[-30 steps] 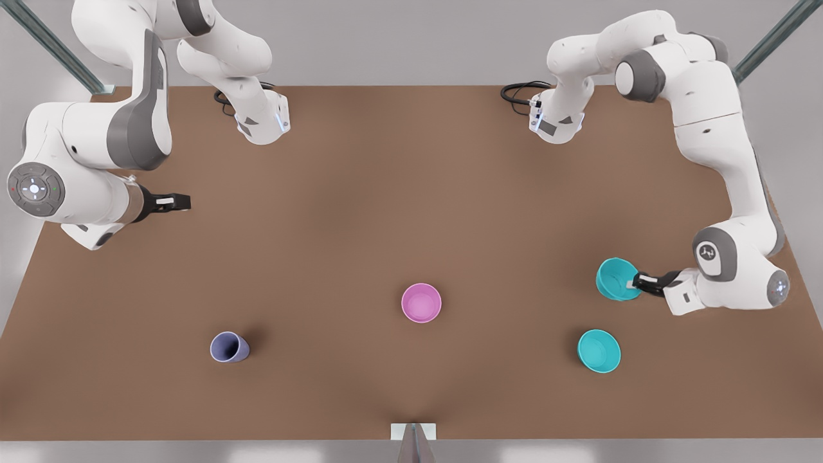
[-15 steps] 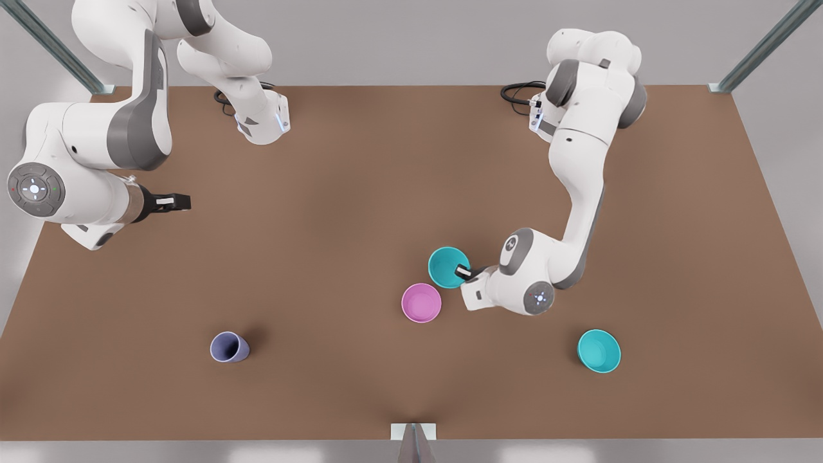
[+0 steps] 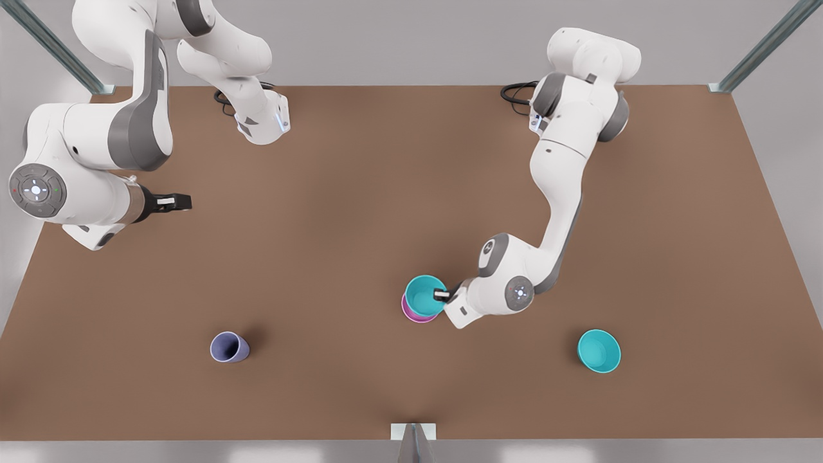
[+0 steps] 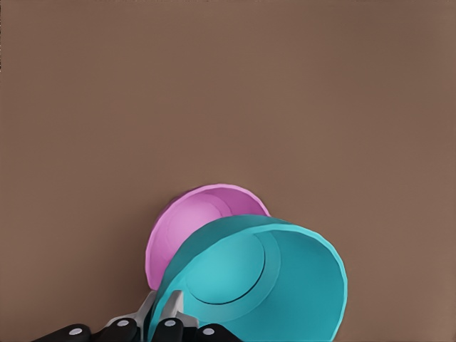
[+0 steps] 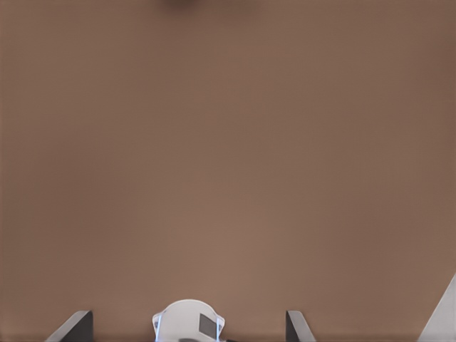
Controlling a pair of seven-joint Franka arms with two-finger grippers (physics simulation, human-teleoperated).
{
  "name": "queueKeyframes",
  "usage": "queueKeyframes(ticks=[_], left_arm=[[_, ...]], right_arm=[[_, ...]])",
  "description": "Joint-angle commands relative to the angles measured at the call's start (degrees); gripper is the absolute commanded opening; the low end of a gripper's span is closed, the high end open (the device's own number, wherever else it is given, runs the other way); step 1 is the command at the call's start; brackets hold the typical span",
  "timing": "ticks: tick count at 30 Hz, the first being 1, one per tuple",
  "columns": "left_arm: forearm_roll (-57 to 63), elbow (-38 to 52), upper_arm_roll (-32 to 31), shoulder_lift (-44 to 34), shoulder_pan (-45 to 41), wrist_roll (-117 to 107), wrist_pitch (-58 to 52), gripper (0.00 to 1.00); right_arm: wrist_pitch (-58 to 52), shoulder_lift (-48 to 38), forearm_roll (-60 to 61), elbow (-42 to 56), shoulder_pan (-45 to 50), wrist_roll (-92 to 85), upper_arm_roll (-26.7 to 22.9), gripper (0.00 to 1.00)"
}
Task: Stack the blue bowl on the pink bowl
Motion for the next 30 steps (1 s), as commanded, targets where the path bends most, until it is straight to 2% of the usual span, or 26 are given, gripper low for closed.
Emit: queueKeyframes(ticks=[1, 15, 16, 18, 19, 20, 21, 22, 24, 27, 28, 29, 30], left_arm=[[-0.29, 0.19, -0.01, 0.15, -0.37, -15.06, 1.50, 0.21], [0.06, -0.51, -0.01, 0.59, -0.63, -14.27, 2.91, 0.22], [0.32, -0.60, -0.01, 0.68, -0.72, -14.27, 1.78, 1.00], [1.63, -0.68, 0.61, -1.08, -0.63, -14.27, -4.47, 1.00], [4.53, -2.61, 1.66, -4.76, -0.54, -14.09, -10.70, 1.00], [5.15, -6.13, 4.73, -10.74, -0.54, -14.09, -17.02, 1.00], [5.51, -5.52, 10.27, -17.33, -0.37, -11.38, -31.61, 1.00], [7.08, -5.52, 15.80, -23.48, -0.37, -6.28, -39.97, 1.00], [16.40, -2.02, 15.99, -28.94, -0.45, -5.48, -47.53, 1.00], [20.27, 0.81, 15.73, -32.98, -0.72, 0.11, -52.45, 1.00], [30.98, -4.10, 6.43, -38.25, 4.71, 16.22, -47.91, 1.00], [31.96, -11.92, -1.41, -44.22, 10.53, 16.67, -36.05, 1.00], [26.70, -17.47, -1.33, -48.63, 12.63, 16.05, -31.28, 1.00]], right_arm=[[-0.14, -0.07, 0.02, 0.02, 0.00, 0.01, 0.00, 1.00], [-0.58, 0.28, -1.21, 0.02, 0.00, -0.08, 0.08, 1.00], [-0.58, 0.28, -1.21, 0.11, 0.09, -0.08, 0.08, 1.00], [-0.58, 0.28, -1.29, 0.11, 0.00, -0.08, 0.08, 1.00], [-0.58, 0.28, -1.47, 0.11, -0.09, -0.08, 0.08, 1.00], [-0.58, 0.28, -1.82, 0.11, 0.00, -0.08, 0.08, 1.00], [-0.58, 0.28, -1.82, 0.11, -0.09, -0.08, 0.08, 1.00], [-0.58, 0.28, -1.82, 0.11, -0.09, -0.08, 0.08, 1.00], [-0.58, 0.28, -1.82, 0.11, -0.09, -0.08, 0.08, 1.00], [-0.58, 0.28, -1.82, 0.11, 0.00, -0.08, 0.08, 1.00], [-0.58, 0.28, -1.82, 0.02, 0.00, -0.08, 0.08, 1.00], [-0.58, 0.28, -1.82, 0.11, 0.00, -0.08, 0.08, 1.00], [-0.58, 0.28, -1.82, 0.02, 0.00, -0.08, 0.08, 1.00]])
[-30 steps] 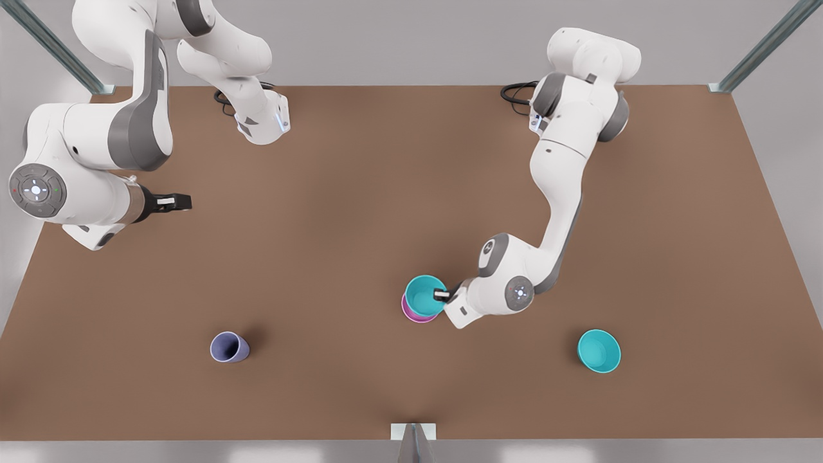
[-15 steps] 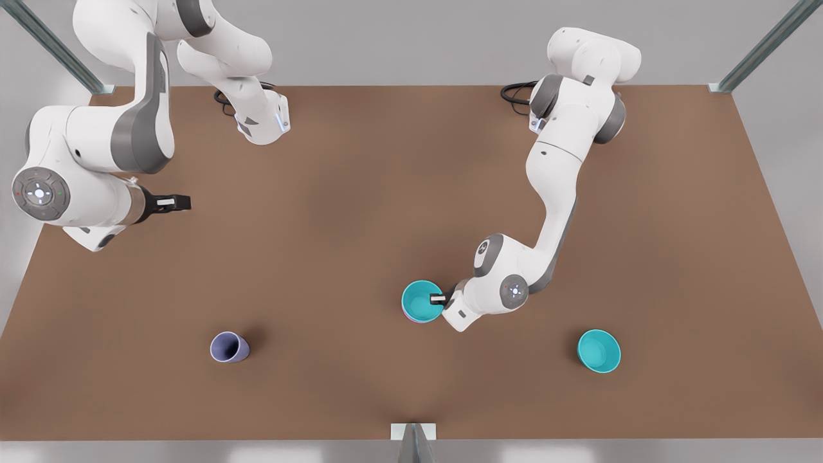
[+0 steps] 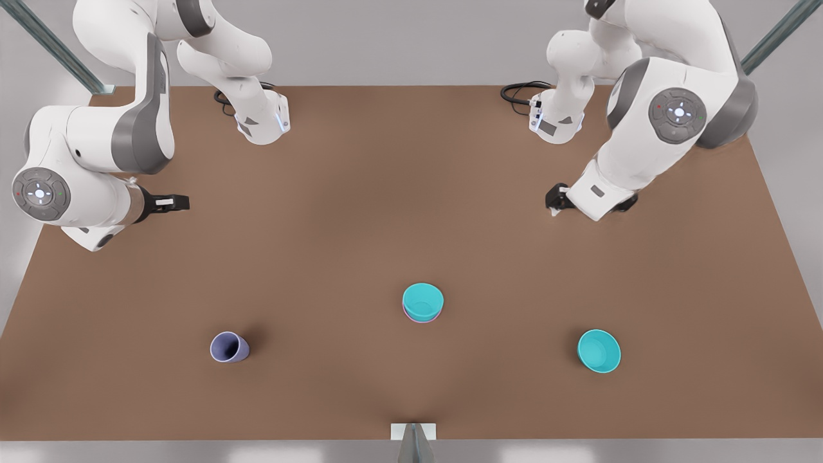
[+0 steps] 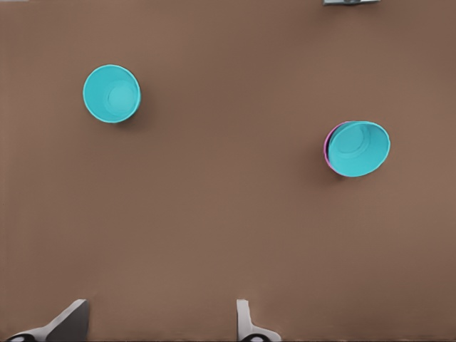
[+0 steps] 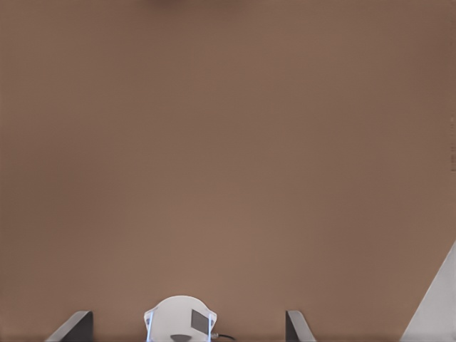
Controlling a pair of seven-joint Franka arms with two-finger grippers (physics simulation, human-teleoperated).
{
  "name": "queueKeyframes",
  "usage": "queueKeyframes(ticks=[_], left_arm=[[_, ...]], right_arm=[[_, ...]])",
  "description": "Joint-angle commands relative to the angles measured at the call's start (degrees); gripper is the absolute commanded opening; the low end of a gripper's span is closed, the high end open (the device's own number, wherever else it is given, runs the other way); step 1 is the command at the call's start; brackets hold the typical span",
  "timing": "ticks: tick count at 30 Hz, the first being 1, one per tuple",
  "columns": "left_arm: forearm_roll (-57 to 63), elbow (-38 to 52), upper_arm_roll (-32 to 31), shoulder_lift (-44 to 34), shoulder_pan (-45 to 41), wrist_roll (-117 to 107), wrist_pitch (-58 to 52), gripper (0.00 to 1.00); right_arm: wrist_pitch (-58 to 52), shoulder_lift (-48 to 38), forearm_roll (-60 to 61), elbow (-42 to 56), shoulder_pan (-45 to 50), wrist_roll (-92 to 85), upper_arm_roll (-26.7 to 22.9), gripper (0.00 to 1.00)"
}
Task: Stack the blue bowl on the pink bowl
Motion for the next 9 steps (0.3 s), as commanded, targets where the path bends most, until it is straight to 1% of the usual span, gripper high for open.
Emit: queueKeyframes(ticks=[1, 9], left_arm=[[2.45, -3.49, -2.11, -3.33, 3.78, 18.91, 1.31, 1.00], [2.28, -3.67, -1.05, -3.59, 3.87, 18.91, 0.08, 1.00]], right_arm=[[-0.04, -0.07, 0.00, -0.01, 0.00, 0.00, 0.00, 1.00], [-0.04, -0.07, 0.00, 0.08, 0.00, 0.00, 0.00, 1.00]])
